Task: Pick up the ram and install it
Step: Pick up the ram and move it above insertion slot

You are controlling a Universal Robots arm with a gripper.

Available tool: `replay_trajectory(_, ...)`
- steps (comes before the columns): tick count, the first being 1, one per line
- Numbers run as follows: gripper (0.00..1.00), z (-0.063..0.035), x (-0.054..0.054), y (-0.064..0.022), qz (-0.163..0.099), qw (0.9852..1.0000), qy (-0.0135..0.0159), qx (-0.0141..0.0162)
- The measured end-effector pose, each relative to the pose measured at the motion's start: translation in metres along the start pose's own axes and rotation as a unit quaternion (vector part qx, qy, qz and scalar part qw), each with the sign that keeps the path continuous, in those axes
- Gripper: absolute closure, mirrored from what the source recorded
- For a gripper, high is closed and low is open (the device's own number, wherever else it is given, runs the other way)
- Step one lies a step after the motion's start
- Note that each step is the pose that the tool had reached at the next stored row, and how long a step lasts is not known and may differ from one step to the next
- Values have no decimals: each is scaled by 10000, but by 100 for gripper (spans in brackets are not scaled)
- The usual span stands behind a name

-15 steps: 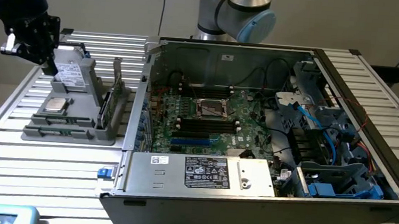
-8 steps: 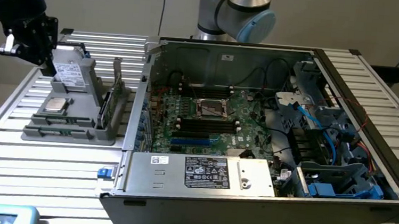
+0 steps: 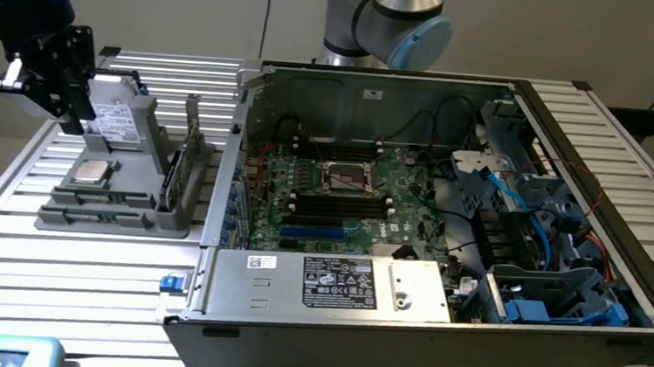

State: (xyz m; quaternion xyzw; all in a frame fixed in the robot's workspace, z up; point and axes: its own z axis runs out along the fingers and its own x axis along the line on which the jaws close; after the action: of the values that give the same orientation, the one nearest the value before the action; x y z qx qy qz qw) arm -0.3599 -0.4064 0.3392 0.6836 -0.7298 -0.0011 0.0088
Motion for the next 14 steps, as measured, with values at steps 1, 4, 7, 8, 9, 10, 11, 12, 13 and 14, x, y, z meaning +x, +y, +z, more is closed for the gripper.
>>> replay_trajectory(1, 64, 5, 7, 3, -13, 10000, 1, 0)
replay_trajectory(4, 64, 22, 29, 14, -48, 10000, 1, 0)
replay_trajectory(7, 64, 44, 48, 29, -79, 10000, 1, 1)
replay_trajectory(8, 64, 53, 55, 35, -90, 10000, 1, 1)
replay_trajectory(9, 64, 62, 61, 41, -101, 9999, 1, 1)
replay_trajectory(10, 64, 70, 67, 47, -112, 9999, 2, 1)
replay_trajectory(11, 64, 80, 73, 54, -123, 9999, 2, 2)
replay_trajectory(12, 64, 90, 78, 61, -133, 9999, 2, 1)
replay_trajectory(13, 64, 99, 83, 67, -144, 9999, 2, 2)
replay_trajectory(14, 64, 110, 88, 73, -157, 9999, 2, 2)
